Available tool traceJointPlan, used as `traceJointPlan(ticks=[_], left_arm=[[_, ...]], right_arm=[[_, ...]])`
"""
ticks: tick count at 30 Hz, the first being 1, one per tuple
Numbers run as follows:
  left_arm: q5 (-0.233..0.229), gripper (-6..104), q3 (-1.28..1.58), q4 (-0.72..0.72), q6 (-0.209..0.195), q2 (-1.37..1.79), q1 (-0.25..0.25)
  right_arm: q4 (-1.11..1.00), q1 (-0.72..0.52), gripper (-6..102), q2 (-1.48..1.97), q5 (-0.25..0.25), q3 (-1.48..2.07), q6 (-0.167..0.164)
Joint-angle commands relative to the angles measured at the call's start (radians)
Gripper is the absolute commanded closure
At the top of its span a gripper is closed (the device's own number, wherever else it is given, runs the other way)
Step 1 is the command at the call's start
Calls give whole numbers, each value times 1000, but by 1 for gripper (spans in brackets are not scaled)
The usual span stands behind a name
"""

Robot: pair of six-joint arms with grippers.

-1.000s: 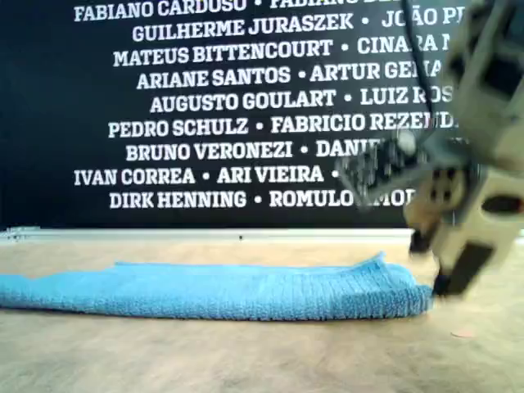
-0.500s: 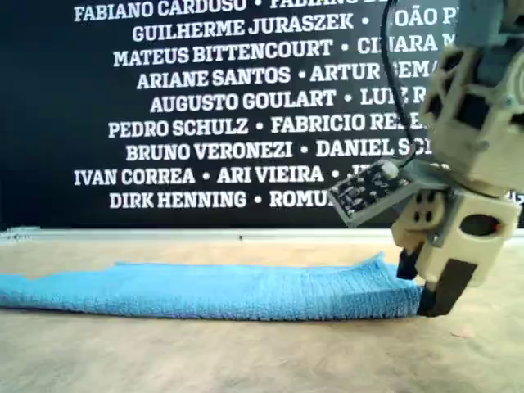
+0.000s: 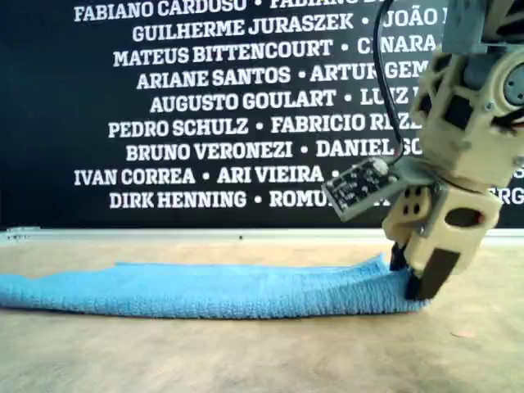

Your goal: Fold a cloth

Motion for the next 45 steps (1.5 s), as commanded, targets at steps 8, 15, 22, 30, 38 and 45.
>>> traceJointPlan(ticks=[8,15,22,30,38,45], left_arm=[[-11,24,-15,-5,5,0,20],[-11,24,-15,-5,5,0,20],[-11,24,-15,-5,5,0,20],[-11,24,-15,-5,5,0,20],[-11,24,-15,-5,5,0,20],[-11,24,-15,-5,5,0,18]], right_arm=[[12,-3,92,20,-9,-91,14],[14,-5,97,6,-8,-74,14],[-114,2,97,-74,-8,-158,15],[-202,259,97,-233,-8,-385,15],[-202,506,97,-459,9,-808,17],[-202,612,97,-687,2,-1232,14]])
